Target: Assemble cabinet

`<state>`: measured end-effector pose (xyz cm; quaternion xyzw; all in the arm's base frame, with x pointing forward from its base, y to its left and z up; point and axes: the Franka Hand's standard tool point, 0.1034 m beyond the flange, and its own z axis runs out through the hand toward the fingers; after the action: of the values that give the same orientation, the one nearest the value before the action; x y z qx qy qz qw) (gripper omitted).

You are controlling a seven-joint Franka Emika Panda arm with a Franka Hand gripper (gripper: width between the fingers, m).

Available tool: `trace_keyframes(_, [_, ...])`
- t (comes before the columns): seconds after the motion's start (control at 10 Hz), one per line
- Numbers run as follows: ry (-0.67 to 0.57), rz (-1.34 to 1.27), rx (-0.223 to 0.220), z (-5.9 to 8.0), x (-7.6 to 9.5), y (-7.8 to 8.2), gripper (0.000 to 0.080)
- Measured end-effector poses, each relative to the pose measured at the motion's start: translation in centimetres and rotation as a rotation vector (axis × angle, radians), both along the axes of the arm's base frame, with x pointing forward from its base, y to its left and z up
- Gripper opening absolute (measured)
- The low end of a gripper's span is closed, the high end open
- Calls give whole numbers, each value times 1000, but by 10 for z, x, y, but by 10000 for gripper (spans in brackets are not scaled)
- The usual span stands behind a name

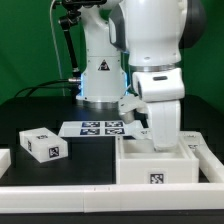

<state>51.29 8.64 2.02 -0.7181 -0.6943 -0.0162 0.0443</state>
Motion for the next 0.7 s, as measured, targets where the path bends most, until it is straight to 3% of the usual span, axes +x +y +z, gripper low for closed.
trace_keyframes(0.2, [9, 8, -2, 1, 8, 6, 43])
trace_keyframes(0.7, [29, -18, -5, 0, 8, 21, 43])
